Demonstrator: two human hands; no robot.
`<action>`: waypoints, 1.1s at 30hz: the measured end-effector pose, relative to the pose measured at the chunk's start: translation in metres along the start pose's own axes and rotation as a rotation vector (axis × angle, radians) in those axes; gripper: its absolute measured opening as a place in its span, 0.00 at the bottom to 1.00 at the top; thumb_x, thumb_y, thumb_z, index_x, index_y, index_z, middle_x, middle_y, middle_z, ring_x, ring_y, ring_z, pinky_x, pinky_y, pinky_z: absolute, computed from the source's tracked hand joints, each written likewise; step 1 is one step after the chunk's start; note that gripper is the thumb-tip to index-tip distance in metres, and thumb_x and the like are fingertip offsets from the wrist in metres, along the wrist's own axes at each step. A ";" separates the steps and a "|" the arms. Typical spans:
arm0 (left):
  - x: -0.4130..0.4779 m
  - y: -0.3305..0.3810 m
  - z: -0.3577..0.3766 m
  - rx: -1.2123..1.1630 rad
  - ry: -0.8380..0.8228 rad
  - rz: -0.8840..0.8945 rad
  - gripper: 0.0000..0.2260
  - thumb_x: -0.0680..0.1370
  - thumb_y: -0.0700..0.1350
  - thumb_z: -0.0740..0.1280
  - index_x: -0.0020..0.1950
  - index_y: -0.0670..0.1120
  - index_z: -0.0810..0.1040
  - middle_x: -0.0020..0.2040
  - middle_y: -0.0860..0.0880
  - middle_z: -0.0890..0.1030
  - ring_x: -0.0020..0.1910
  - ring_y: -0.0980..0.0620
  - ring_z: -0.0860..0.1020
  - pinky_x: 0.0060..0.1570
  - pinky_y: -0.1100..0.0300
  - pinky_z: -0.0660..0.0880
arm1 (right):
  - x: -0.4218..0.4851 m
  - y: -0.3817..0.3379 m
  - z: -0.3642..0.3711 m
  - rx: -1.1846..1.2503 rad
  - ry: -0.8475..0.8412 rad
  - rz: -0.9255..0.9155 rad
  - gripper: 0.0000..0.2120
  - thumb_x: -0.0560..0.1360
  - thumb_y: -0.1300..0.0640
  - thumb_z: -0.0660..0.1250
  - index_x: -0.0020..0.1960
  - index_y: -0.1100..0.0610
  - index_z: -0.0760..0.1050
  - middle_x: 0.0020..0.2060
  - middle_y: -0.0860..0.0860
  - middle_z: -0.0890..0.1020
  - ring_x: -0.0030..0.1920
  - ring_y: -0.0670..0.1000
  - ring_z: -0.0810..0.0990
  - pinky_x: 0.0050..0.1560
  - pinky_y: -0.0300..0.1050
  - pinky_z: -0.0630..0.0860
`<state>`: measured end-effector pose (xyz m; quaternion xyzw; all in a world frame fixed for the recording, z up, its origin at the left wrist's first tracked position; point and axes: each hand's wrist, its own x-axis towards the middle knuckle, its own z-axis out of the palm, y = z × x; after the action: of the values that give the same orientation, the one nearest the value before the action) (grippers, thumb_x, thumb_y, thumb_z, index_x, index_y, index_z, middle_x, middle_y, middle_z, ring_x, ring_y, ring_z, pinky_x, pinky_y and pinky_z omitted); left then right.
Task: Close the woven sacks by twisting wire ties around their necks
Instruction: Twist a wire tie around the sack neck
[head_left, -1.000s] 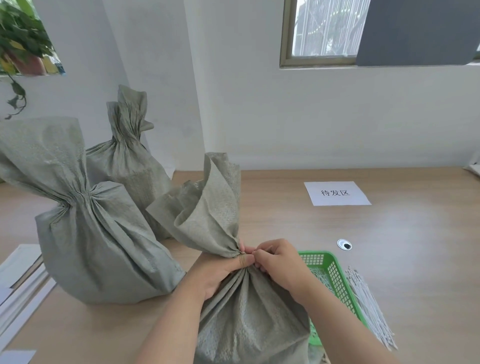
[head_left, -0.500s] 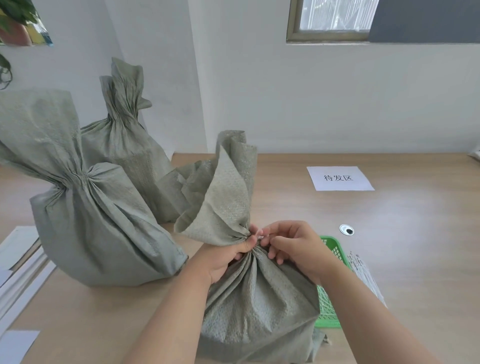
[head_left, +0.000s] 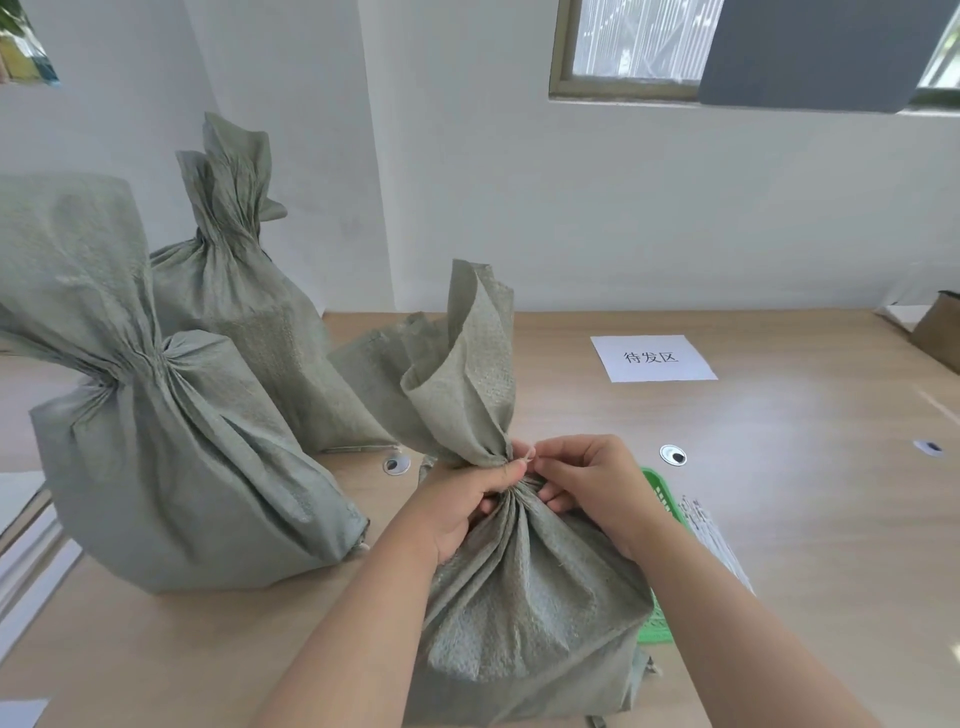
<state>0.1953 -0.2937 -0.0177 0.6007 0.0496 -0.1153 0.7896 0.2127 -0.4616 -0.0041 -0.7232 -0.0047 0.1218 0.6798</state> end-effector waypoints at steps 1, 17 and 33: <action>-0.001 0.001 0.001 0.035 0.007 0.005 0.10 0.78 0.37 0.71 0.43 0.51 0.85 0.38 0.53 0.81 0.35 0.60 0.75 0.29 0.65 0.64 | -0.001 0.000 0.001 0.000 0.008 0.001 0.05 0.76 0.68 0.70 0.47 0.63 0.85 0.33 0.54 0.85 0.28 0.46 0.79 0.30 0.36 0.79; 0.002 0.002 0.013 0.144 0.133 -0.004 0.11 0.65 0.50 0.72 0.28 0.51 0.71 0.31 0.53 0.73 0.30 0.56 0.72 0.32 0.62 0.65 | -0.001 0.002 0.002 0.176 0.040 -0.035 0.06 0.75 0.69 0.69 0.49 0.63 0.84 0.32 0.56 0.83 0.28 0.48 0.78 0.27 0.38 0.75; 0.007 -0.005 0.012 0.181 0.141 0.042 0.16 0.73 0.46 0.76 0.29 0.51 0.73 0.29 0.54 0.73 0.30 0.56 0.72 0.34 0.59 0.66 | -0.002 0.006 -0.001 0.203 0.039 -0.082 0.05 0.75 0.71 0.68 0.45 0.65 0.81 0.28 0.56 0.80 0.26 0.48 0.77 0.25 0.39 0.73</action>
<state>0.1999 -0.3077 -0.0205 0.6769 0.0820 -0.0603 0.7290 0.2102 -0.4633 -0.0100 -0.6519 -0.0086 0.0795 0.7541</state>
